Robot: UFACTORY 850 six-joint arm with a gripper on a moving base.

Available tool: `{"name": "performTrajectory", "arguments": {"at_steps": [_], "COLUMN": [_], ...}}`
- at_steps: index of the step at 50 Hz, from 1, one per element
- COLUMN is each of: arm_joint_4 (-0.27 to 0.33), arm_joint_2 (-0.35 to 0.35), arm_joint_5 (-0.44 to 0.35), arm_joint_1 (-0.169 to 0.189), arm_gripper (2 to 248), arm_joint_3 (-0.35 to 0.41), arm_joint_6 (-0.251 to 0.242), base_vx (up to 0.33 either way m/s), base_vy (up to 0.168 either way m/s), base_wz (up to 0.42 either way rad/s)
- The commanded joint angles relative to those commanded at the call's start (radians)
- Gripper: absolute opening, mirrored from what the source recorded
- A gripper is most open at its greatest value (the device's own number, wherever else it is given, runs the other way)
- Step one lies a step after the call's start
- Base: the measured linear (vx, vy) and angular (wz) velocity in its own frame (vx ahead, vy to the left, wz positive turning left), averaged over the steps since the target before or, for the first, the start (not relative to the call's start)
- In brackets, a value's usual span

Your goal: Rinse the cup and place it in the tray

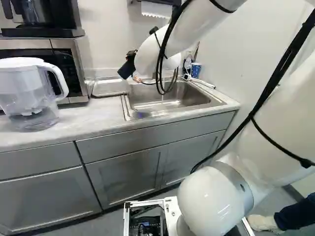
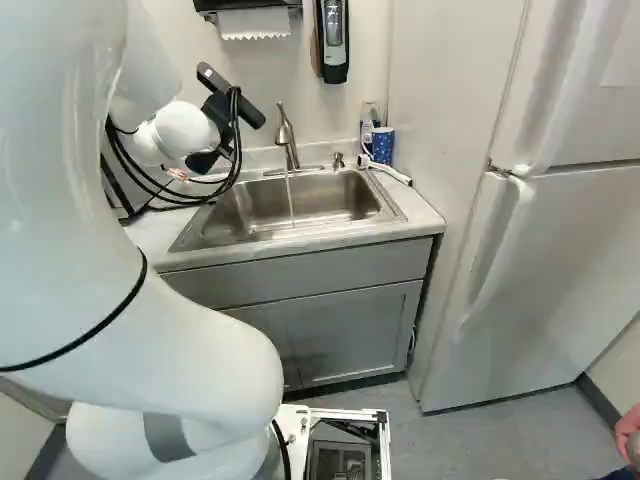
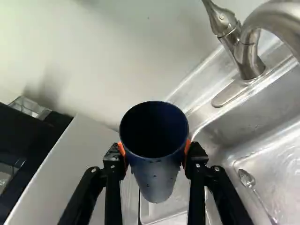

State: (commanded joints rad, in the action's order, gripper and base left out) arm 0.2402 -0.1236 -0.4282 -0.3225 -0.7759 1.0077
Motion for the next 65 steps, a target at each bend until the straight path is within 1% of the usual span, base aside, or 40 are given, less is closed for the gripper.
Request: {"name": "performTrajectory", "arguments": {"at_steps": [65], "arm_joint_4": [0.0], "arm_joint_2": [0.0], "arm_joint_5": [0.0], "arm_joint_1": [0.0], "arm_gripper": [126], "arm_joint_3": [0.0], "arm_joint_6": [-0.684], "base_vx": [0.0], "base_vy": [0.0], "base_wz": [0.0]}}
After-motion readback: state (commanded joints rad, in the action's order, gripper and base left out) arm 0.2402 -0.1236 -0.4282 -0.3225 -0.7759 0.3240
